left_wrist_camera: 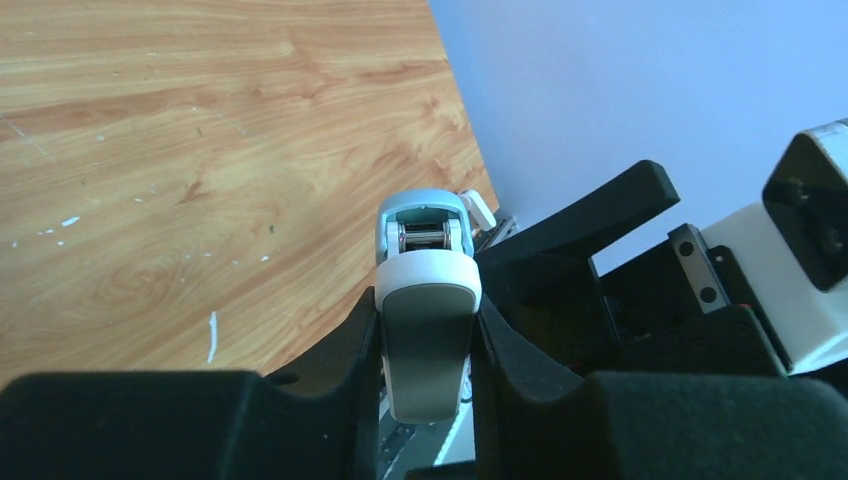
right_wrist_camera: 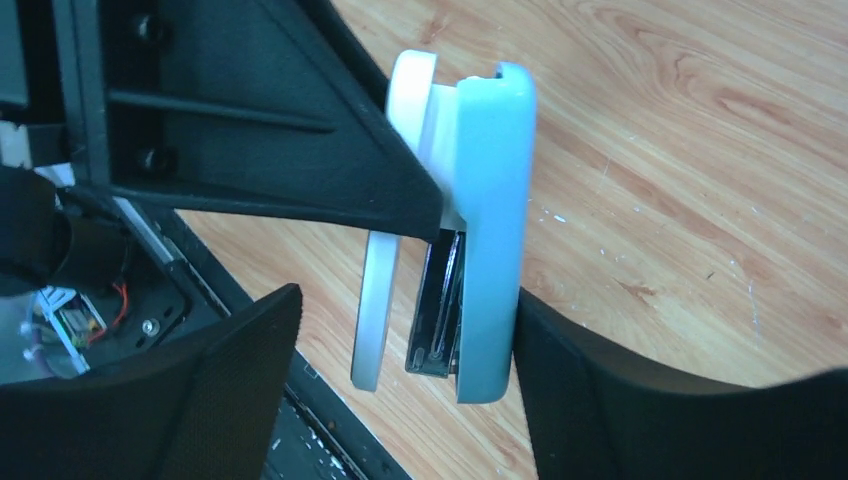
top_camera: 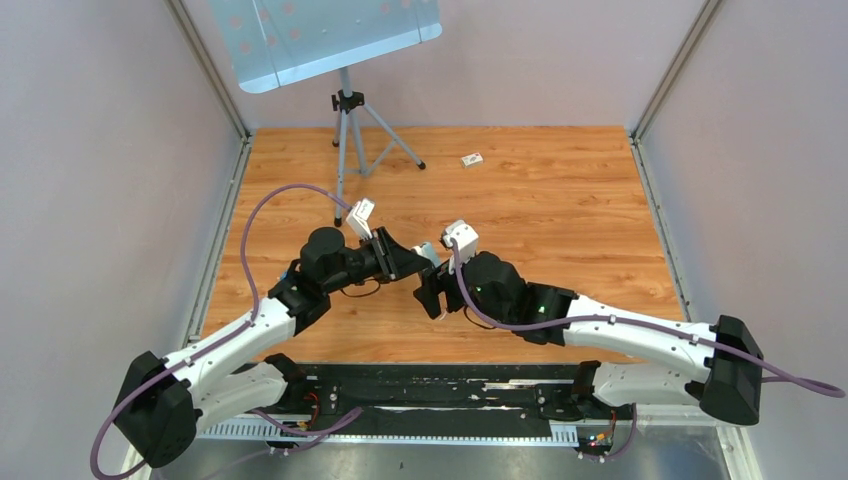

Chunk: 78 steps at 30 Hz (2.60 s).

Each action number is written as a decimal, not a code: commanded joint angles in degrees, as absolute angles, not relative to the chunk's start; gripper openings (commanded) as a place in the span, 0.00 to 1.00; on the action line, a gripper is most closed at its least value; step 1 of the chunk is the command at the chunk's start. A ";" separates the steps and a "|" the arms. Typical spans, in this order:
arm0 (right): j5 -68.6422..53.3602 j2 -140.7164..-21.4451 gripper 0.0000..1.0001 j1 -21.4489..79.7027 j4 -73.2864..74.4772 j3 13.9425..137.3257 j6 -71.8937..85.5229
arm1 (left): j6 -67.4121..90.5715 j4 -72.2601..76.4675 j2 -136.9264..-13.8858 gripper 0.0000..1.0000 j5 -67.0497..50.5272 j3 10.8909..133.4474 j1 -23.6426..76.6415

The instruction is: Load the staples into the stapler

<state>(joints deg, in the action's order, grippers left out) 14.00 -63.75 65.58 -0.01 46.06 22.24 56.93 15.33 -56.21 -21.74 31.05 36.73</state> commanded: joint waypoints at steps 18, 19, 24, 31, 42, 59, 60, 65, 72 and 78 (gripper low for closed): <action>-41.50 -45.23 0.70 43.07 -1.57 38.82 24.13 | 37.48 25.93 -46.80 0.00 -40.15 27.31 37.05; -42.35 -45.93 0.68 43.07 -2.16 38.91 24.57 | 38.34 27.94 -46.93 0.00 -41.47 27.07 37.08; -45.32 -48.81 0.66 43.09 -7.46 37.35 26.89 | 40.95 33.90 -47.84 0.00 -44.76 26.37 37.00; -49.00 -53.06 0.56 43.07 -12.36 36.56 28.86 | 43.22 39.92 -47.88 0.00 -45.08 24.73 37.01; -50.17 -53.18 0.16 43.15 -16.35 36.08 32.07 | 41.68 37.59 -48.51 0.00 -43.96 26.08 37.01; -24.01 -51.23 0.04 43.16 -3.27 41.96 35.26 | 32.05 7.30 -47.48 0.75 -28.57 33.05 37.00; -23.14 -51.70 0.03 43.18 -2.99 42.41 35.40 | 32.76 7.55 -48.14 0.74 -28.47 33.29 37.02; -19.76 -53.94 0.02 43.77 -0.69 44.68 34.67 | 32.75 6.50 -51.21 0.69 -25.45 34.88 37.52; -15.26 -55.84 0.01 45.56 2.78 46.26 33.50 | 31.47 6.85 -56.76 0.64 -21.58 37.71 37.69; -12.62 -57.25 0.00 46.68 3.62 46.76 33.38 | 31.30 8.35 -60.41 0.57 -20.66 38.42 37.93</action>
